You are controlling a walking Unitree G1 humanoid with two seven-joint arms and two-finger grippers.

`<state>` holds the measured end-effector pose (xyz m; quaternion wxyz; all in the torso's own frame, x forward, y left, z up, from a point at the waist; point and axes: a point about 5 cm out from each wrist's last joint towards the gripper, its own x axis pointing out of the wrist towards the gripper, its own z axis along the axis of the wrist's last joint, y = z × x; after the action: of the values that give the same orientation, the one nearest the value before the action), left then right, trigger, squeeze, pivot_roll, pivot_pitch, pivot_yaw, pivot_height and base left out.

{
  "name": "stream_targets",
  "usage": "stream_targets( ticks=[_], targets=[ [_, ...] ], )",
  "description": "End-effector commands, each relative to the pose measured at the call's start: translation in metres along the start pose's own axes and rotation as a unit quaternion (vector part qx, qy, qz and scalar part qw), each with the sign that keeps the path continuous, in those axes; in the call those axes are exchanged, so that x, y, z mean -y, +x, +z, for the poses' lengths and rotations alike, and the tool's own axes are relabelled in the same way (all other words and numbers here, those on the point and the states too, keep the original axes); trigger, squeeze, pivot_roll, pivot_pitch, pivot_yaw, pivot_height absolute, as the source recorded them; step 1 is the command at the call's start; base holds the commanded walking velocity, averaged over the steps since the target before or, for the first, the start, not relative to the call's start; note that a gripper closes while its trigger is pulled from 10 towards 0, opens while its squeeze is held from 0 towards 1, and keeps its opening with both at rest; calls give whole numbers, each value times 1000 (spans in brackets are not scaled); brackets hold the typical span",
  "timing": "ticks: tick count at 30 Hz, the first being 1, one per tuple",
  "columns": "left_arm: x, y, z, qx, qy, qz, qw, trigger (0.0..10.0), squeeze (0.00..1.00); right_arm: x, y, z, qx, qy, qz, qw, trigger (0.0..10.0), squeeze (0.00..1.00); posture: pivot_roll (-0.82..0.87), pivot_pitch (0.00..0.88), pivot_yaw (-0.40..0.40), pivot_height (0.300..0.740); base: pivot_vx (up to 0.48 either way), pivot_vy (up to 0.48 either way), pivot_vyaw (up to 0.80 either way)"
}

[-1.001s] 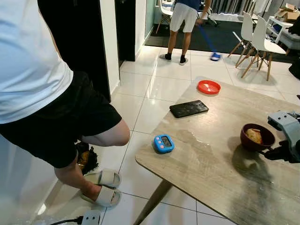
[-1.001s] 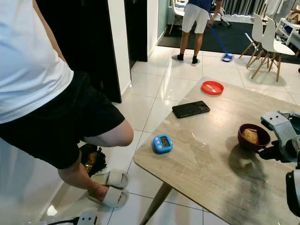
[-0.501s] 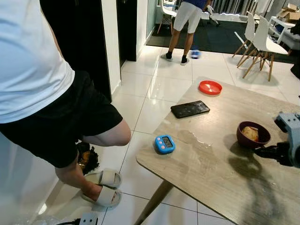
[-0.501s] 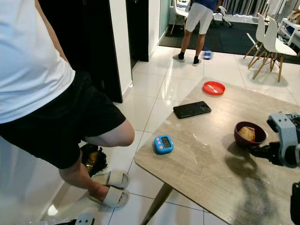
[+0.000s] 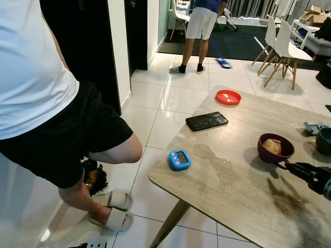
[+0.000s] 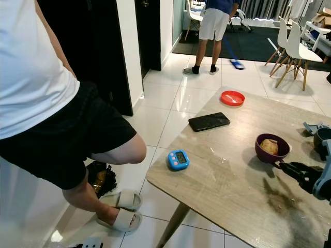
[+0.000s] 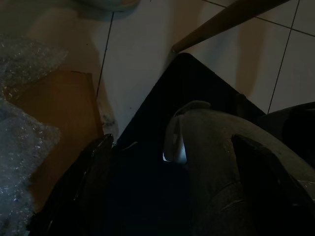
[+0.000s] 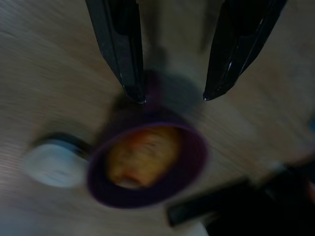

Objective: Restocking fridge

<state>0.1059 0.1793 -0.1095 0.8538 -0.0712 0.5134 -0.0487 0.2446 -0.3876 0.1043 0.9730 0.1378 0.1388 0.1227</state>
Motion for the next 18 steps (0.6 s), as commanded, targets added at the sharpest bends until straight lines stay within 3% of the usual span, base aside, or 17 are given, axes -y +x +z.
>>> stream_targets(
  ticks=[1, 8, 13, 18],
  targets=[
    [4, -3, -23, -52, -2, -3, 999, 10000, 0, -2, -1, -5, 23, 18, 12, 999, 10000, 0, 6, 0, -37, 739, 0, 0, 0],
    [5, -2, -20, -50, 1, -4, 999, 10000, 0, -3, 2, -12, 63, 35, -7, 997, 10000, 0, 8, 0, -30, 739, 0, 0, 0],
    [3, -1, -14, -46, 5, -2, 999, 10000, 0, -3, 3, -10, 145, 54, -40, 987, 10000, 0, 14, 0, -23, 739, 0, 0, 0],
    [4, -1, -13, -46, 6, -2, 999, 10000, 0, -4, 2, -13, 150, 53, -42, 986, 10000, 0, 14, 0, -20, 739, 0, 0, 0]
  ],
)
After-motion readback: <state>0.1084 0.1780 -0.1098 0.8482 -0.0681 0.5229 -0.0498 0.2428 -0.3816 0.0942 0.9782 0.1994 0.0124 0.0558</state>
